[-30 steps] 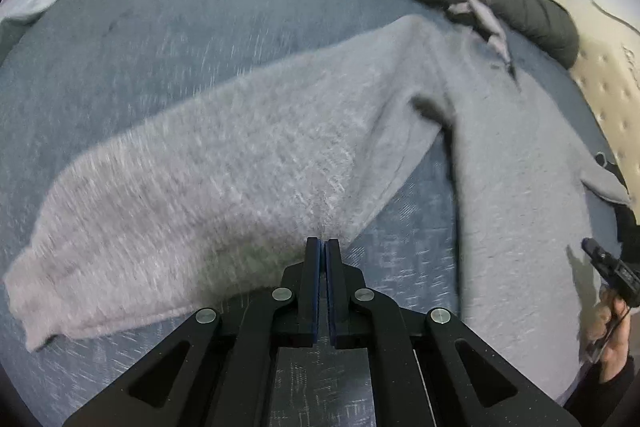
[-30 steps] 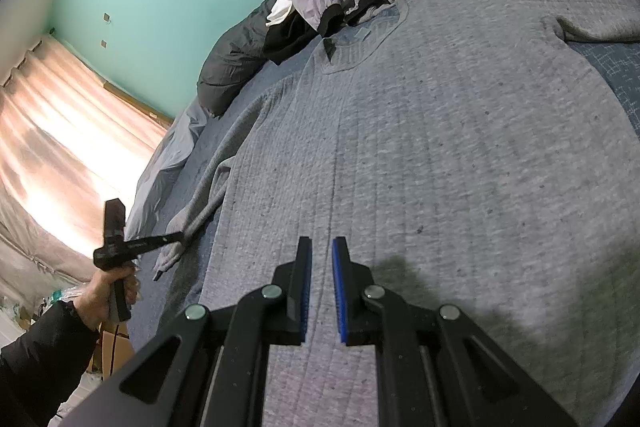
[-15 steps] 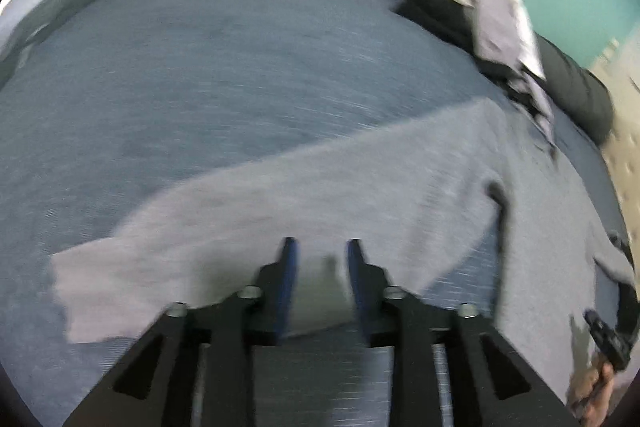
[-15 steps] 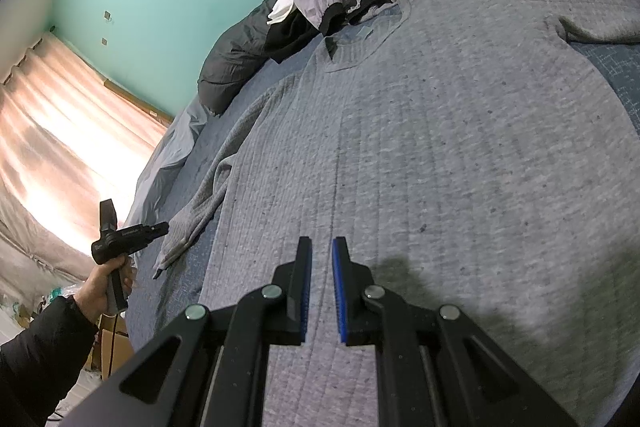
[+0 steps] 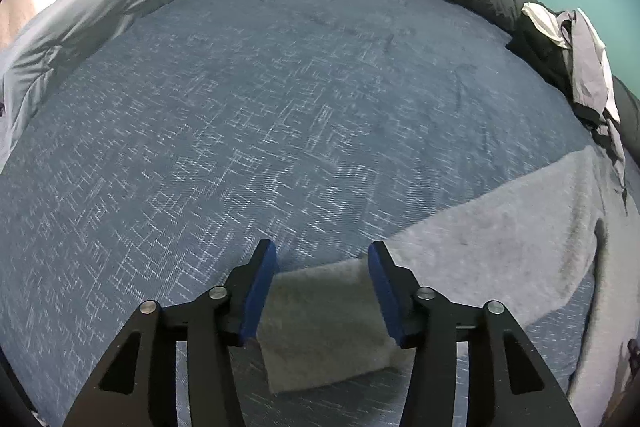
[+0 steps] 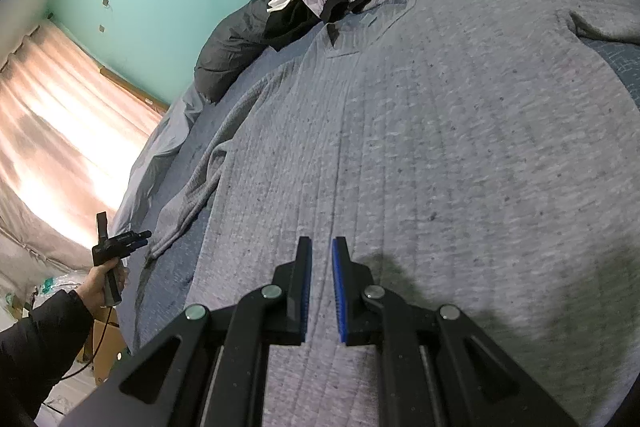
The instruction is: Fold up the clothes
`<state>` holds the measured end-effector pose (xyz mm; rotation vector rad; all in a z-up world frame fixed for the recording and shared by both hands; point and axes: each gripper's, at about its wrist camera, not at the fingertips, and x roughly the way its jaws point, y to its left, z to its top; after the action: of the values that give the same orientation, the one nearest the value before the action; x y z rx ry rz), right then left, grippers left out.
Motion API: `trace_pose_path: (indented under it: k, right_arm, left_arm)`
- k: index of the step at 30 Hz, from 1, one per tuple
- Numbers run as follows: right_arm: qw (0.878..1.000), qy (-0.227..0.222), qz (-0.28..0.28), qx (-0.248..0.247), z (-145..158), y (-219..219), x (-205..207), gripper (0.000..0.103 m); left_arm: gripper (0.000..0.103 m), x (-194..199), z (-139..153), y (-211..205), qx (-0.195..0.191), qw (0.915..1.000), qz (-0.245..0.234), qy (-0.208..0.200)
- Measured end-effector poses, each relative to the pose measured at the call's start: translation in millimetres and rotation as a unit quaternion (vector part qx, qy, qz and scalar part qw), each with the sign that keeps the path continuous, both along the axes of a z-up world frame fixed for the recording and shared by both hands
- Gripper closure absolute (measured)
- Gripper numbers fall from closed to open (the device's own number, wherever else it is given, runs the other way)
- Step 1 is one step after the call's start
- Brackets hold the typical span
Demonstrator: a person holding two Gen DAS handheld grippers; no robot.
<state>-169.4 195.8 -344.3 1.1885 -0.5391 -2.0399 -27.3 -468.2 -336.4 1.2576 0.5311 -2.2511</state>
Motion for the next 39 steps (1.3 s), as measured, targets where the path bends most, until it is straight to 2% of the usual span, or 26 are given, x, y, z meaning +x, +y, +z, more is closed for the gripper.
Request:
trace_pose_path:
  k: [8,10,12,14,17,20,26,31,37,39]
  right_arm:
    - [1.000,-0.003,-0.001,0.005,-3,0,-1,0.092]
    - [1.000,-0.003,-0.002,0.004,-3,0,-1,0.092]
    - [1.000,-0.003,-0.002,0.003,-2,1,-1,0.092]
    - [1.000,-0.003,-0.003,0.002,-1,1,-1,0.092]
    - [1.000,0.000,-0.002,-0.002,1,0,0,0.092]
    - [1.000,0.002,-0.003,-0.005,3,1,1,0.092]
    - [1.000,0.002,-0.004,-0.007,3,2,2,0.092]
    - [1.000,0.004,0.000,-0.004,3,0,2,0.092]
    - [1.000,0.000,0.001,-0.002,0,0,-1,0.092]
    - [1.000,-0.001,0.001,-0.001,-1,0,-1,0.092]
  left_arm:
    - [0.050,-5,-16,3,0.019,0.9988,-0.045,-0.006]
    - [0.055,-6,-18,5,0.023,0.9982,-0.055,-0.007]
    - [0.084,-4,-16,8,0.030,0.9975,-0.064,-0.009]
    - [0.098,-4,-12,12,0.020,0.9973,-0.069,-0.018]
    - [0.099,-6,4,15,-0.006,0.9973,-0.071,-0.018]
    - [0.099,5,29,7,-0.021,0.9985,-0.051,0.002]
    - [0.099,19,67,-13,-0.058,0.9981,-0.022,0.009]
    - [0.099,-1,46,-41,-0.060,0.9980,0.013,-0.017]
    - [0.096,-12,17,-42,-0.055,0.9964,0.021,-0.061]
    - [0.093,-11,20,-40,-0.063,0.9961,0.036,-0.051]
